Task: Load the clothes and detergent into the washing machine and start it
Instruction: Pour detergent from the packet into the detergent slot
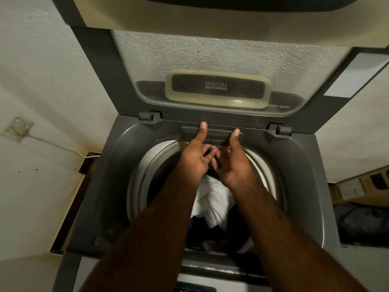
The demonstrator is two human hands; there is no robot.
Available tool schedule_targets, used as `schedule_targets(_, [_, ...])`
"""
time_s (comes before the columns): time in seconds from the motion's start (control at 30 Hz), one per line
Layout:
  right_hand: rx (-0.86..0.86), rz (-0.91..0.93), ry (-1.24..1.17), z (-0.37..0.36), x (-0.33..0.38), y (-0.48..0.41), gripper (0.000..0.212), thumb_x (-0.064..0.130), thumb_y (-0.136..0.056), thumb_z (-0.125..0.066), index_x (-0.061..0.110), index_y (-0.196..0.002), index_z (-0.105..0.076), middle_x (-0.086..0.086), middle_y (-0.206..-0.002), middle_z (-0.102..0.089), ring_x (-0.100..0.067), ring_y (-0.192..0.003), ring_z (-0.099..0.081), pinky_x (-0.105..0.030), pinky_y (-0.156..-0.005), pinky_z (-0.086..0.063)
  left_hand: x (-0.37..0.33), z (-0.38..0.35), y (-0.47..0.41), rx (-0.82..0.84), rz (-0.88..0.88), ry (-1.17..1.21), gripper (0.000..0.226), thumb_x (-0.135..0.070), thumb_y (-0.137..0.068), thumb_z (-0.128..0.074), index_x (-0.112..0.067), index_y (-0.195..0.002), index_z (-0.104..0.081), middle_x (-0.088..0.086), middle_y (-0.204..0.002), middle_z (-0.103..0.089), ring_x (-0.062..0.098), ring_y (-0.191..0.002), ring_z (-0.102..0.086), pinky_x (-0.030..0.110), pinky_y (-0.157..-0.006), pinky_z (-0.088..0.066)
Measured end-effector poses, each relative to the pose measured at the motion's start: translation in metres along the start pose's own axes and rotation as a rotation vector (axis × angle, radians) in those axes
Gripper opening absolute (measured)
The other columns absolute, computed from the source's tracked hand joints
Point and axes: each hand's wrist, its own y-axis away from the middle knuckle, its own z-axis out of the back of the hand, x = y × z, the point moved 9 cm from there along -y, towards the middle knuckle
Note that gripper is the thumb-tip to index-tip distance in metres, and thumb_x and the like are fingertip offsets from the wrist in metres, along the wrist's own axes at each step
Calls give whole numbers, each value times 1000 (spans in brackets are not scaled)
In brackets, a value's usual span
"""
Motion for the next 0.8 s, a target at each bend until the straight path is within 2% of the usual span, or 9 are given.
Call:
schedule_targets(0.13, [-32, 8, 56, 3, 1, -1, 69, 78, -90, -45, 24, -123, -71, 4, -104, -82, -12, -115, -69, -34, -97, -48, 0, 3, -2, -33, -17, -11, 64, -44, -82, -78, -7, -131, -58, 14, -114, -72, 20, -93, -71, 29, -69, -57])
schedule_targets(0.33, [-93, 33, 86, 13, -3, -2, 69, 80, -86, -51, 24, -123, -71, 1, -117, -77, -15, -116, -70, -37, -94, -52, 3, 7, -4, -58, -2, -25, 69, -47, -79, -80, -8, -131, -57, 17, -122, -69, 27, -110, -66, 34, -73, -58])
schedule_targets(0.47, [-106, 43, 90, 14, -1, 4, 63, 77, -89, -51, 24, -116, -72, 10, -94, -82, -15, -112, -71, -36, -91, -52, 4, 6, -3, -19, 0, -45, 60, -48, -80, -79, -11, -125, -63, 9, -104, -76, 20, -94, -72, 31, -71, -60])
schedule_targets(0.53, [-110, 45, 102, 15, -1, 8, 61, 77, -90, -50, 24, -111, -73, 11, -89, -82, -15, -111, -72, -36, -93, -53, 6, 8, 0, -16, 15, -42, 56, -47, -81, -79, -12, -121, -65, 8, -101, -75, 21, -94, -70, 34, -76, -59])
schedule_targets(0.63, [-99, 39, 157, 17, -5, 14, 70, 79, -89, -48, 21, -120, -73, 3, -107, -81, -18, -113, -73, -40, -101, -52, 10, 14, 6, -28, 42, -44, 59, -47, -79, -80, -12, -123, -63, 12, -108, -74, 25, -106, -69, 35, -74, -60])
schedule_targets(0.8, [-107, 35, 174, 22, -15, 23, 77, 81, -86, -49, 19, -127, -70, -4, -117, -79, -18, -111, -75, -40, -102, -53, 15, 23, 19, -50, 62, 0, 72, -46, -74, -85, -11, -130, -56, 14, -111, -74, 26, -101, -72, 37, -66, -61])
